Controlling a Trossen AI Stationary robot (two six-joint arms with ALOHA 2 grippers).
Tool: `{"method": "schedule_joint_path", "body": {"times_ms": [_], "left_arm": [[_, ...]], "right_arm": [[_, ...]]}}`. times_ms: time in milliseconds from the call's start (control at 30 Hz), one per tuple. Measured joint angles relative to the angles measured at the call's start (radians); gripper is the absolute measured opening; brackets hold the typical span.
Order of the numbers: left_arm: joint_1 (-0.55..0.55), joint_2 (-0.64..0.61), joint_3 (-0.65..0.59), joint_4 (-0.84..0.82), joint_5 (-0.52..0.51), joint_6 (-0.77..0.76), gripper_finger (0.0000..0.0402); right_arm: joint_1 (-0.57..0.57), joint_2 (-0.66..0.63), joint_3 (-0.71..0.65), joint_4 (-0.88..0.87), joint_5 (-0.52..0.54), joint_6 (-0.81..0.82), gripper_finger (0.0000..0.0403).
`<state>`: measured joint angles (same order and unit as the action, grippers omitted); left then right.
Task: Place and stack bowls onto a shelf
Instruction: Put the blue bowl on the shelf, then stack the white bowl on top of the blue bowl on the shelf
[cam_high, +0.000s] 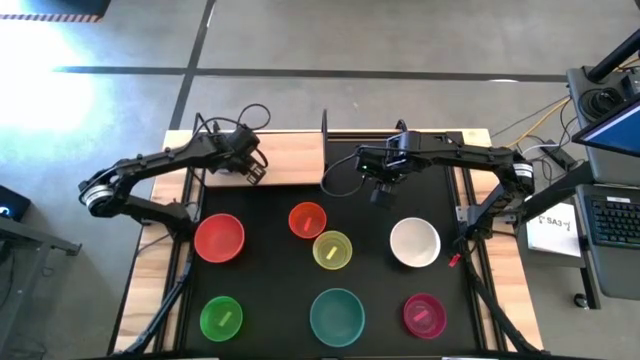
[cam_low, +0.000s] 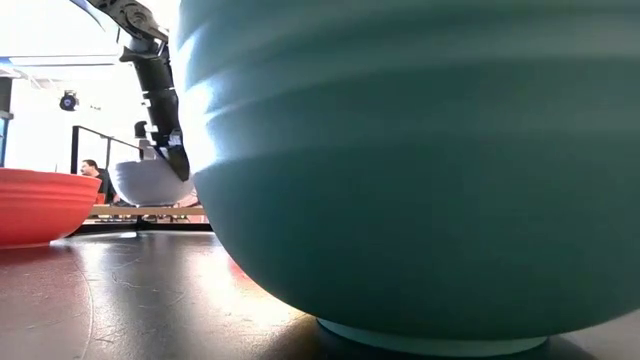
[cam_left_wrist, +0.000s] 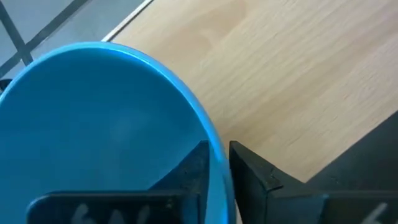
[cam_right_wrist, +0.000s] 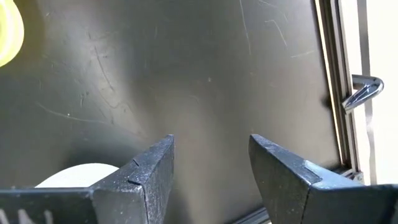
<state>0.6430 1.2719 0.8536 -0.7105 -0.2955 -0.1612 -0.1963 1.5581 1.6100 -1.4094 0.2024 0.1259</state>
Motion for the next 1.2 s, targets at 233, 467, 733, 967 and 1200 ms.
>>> {"method": "schedule_joint_path", "body": {"times_ms": [233,467,733,967,1200], "left_arm": [[-0.001,-0.006,0.000,-0.015,0.011,-0.005,0.0107],[-0.001,-0.017,0.043,-0.062,0.102,-0.005,0.0144],[-0.001,-0.019,0.111,-0.139,0.097,-0.006,0.0148],[-0.001,-0.028,0.207,-0.199,0.096,0.018,0.0149],[-0.070,-0.047,0.253,-0.199,0.102,0.037,0.0149]], "right_arm": [[-0.003,-0.004,0.000,-0.051,0.000,0.094,0.0194],[-0.004,-0.031,0.000,-0.096,0.000,0.217,0.0194],[-0.003,-0.080,-0.007,-0.108,-0.002,0.342,0.0194],[0.033,-0.111,-0.054,-0.111,-0.027,0.487,0.0194],[0.149,-0.116,-0.135,-0.089,-0.083,0.627,0.0194]]}}
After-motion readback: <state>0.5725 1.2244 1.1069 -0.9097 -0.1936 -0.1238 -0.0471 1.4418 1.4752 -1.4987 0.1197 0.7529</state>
